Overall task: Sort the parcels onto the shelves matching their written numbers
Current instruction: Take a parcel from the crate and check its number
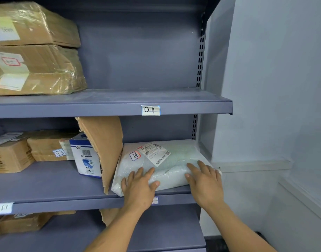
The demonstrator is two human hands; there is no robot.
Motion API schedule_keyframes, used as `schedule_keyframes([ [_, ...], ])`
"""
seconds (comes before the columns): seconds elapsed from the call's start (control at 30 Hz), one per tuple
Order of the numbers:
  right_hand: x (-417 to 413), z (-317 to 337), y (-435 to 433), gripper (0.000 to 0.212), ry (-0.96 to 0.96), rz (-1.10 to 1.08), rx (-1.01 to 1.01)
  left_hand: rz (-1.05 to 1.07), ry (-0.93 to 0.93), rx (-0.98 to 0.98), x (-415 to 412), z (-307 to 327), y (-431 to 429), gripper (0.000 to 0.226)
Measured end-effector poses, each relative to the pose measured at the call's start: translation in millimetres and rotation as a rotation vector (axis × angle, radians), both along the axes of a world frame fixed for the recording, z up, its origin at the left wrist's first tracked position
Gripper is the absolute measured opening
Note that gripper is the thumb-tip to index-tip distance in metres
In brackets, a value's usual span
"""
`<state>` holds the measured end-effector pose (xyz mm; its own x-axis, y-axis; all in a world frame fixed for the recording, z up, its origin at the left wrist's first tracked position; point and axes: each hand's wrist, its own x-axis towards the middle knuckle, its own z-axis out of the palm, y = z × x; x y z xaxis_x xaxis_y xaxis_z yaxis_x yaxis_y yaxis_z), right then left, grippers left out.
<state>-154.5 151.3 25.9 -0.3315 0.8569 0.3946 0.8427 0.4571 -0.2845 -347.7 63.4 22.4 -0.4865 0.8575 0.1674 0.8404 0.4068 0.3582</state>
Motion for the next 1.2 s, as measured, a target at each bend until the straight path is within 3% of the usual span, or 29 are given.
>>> schedule_keyframes([
  [0.8, -25, -8, 26, 0.048, -0.072, 0.005, -0.063, 0.010, 0.049, -0.015, -30, -9, 36, 0.055],
  [1.03, -23, 1, 11, 0.056, -0.166, -0.030, -0.104, 0.130, 0.111, 0.043, -11, -3, 25, 0.064],
  [1.2, -26, 8, 1, 0.074, -0.241, -0.038, -0.136, 0.069, 0.049, 0.031, -15, -1, 12, 0.065],
])
